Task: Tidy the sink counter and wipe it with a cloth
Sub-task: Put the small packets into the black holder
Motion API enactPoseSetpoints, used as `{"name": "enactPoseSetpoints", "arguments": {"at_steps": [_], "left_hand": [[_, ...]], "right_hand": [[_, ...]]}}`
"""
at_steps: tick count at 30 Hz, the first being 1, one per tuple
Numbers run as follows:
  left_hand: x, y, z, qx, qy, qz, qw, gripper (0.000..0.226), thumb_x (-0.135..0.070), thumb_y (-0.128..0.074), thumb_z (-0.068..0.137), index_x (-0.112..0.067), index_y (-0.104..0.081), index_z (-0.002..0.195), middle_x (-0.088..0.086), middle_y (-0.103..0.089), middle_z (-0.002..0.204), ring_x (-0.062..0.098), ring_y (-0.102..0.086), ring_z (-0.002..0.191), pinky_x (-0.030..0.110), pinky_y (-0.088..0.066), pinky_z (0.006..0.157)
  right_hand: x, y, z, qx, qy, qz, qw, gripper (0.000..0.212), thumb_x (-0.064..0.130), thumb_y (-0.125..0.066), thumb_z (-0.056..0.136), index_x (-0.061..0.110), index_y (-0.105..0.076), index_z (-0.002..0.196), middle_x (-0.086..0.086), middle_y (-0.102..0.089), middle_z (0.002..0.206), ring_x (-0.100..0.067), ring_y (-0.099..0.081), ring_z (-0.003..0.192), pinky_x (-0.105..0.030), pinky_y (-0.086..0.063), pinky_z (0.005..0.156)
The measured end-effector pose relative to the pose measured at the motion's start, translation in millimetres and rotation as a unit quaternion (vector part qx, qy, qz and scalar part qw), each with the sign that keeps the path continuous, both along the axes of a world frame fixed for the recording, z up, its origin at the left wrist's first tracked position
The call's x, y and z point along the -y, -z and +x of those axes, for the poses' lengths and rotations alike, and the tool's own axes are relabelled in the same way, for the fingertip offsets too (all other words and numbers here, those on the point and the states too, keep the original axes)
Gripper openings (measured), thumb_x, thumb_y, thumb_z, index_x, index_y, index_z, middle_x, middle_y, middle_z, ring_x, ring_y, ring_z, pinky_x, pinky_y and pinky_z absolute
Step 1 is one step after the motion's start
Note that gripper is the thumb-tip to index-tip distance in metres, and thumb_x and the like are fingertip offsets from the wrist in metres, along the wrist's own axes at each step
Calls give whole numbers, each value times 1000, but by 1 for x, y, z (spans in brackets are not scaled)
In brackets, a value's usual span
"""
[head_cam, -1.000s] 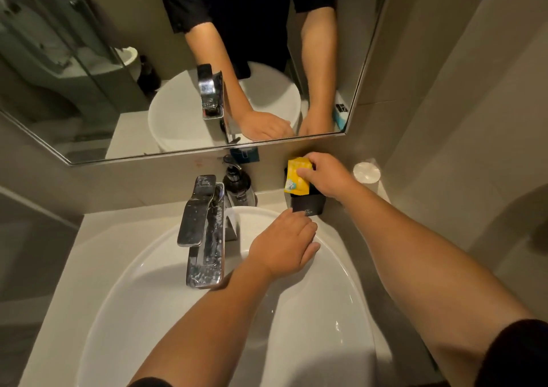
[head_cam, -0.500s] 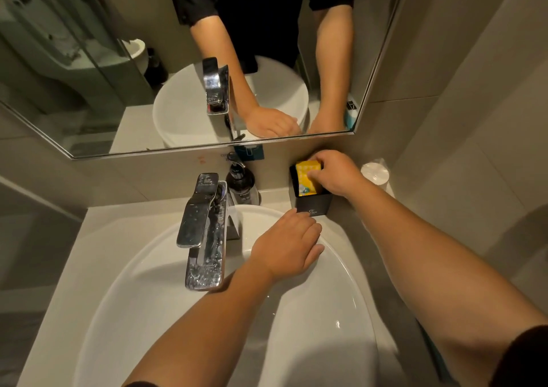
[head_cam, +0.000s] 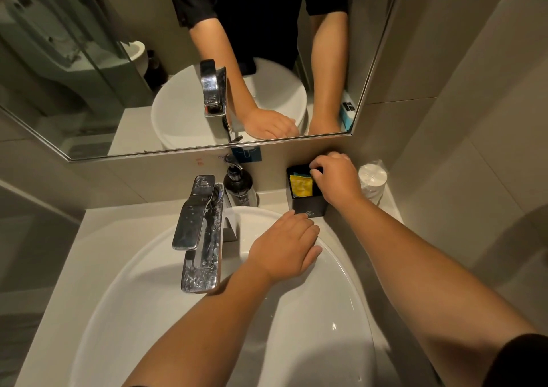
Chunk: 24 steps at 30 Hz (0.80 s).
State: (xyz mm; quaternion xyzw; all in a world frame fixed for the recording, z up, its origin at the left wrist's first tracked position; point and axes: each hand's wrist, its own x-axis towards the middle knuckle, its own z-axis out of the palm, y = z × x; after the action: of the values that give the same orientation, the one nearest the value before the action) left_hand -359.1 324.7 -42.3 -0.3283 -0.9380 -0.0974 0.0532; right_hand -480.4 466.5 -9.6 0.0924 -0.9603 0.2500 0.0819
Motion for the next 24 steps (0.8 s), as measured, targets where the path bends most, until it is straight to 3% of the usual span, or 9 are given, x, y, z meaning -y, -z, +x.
{"name": "enactPoseSetpoints", "arguments": {"at_steps": [5, 8, 12, 16, 18, 21, 24], "left_hand": [[1, 0, 0, -2, 2, -7, 1000, 39, -37, -39, 96, -7, -61, 107, 11, -64, 108, 31, -55, 109, 38, -26, 105], [2, -1, -1, -5, 5, -10, 1000, 39, -37, -40, 96, -8, -61, 108, 11, -65, 109, 31, -55, 109, 36, -24, 105], [1, -1, -1, 0, 3, -11, 1000, 39, -38, -37, 97, -8, -61, 107, 11, -65, 106, 30, -55, 107, 37, -30, 102], [0, -1, -1, 8, -3, -10, 1000, 40, -40, -34, 97, -10, -59, 106, 11, -63, 105, 28, -53, 101, 38, -36, 96], [0, 1, -1, 13, -11, -9, 1000, 41, -41, -33, 97, -11, -59, 107, 10, -63, 106, 27, -52, 101, 40, -39, 96], [0, 1, 0, 13, -18, -12, 1000, 40, -42, -33, 97, -13, -58, 110, 8, -62, 108, 26, -53, 102, 39, -40, 97], [-1, 1, -1, 8, -16, -6, 1000, 40, -40, -34, 96, -10, -59, 106, 10, -63, 104, 28, -53, 95, 39, -39, 92]], "right_hand": [[-7, -22, 11, -14, -9, -96, 995, 13, 14, -63, 88, 9, -72, 96, -10, -64, 98, -25, -58, 91, -33, -49, 77], [-33, -38, 44, -23, 71, -155, 985, 12, 19, -58, 90, 17, -70, 90, 3, -64, 90, -12, -56, 76, -9, -37, 67], [-83, -23, 135, 9, 228, -175, 958, 15, 19, -55, 90, 15, -67, 82, -1, -65, 84, -16, -56, 71, -23, -40, 58], [-123, 9, 224, 82, 269, 6, 959, 12, 18, -57, 92, 11, -64, 87, -8, -62, 94, -23, -59, 75, -38, -54, 63], [-133, 18, 242, 133, 251, 119, 952, 12, 23, -61, 91, 13, -61, 98, -6, -60, 99, -21, -62, 80, -36, -58, 63], [-135, 25, 243, 197, 250, 186, 929, 30, 25, -65, 89, 14, -53, 114, -5, -56, 108, -21, -66, 84, -31, -58, 63], [-127, 33, 238, 230, 245, 200, 920, 31, 21, -63, 90, 10, -53, 117, -8, -54, 115, -25, -67, 89, -35, -59, 72]]}}
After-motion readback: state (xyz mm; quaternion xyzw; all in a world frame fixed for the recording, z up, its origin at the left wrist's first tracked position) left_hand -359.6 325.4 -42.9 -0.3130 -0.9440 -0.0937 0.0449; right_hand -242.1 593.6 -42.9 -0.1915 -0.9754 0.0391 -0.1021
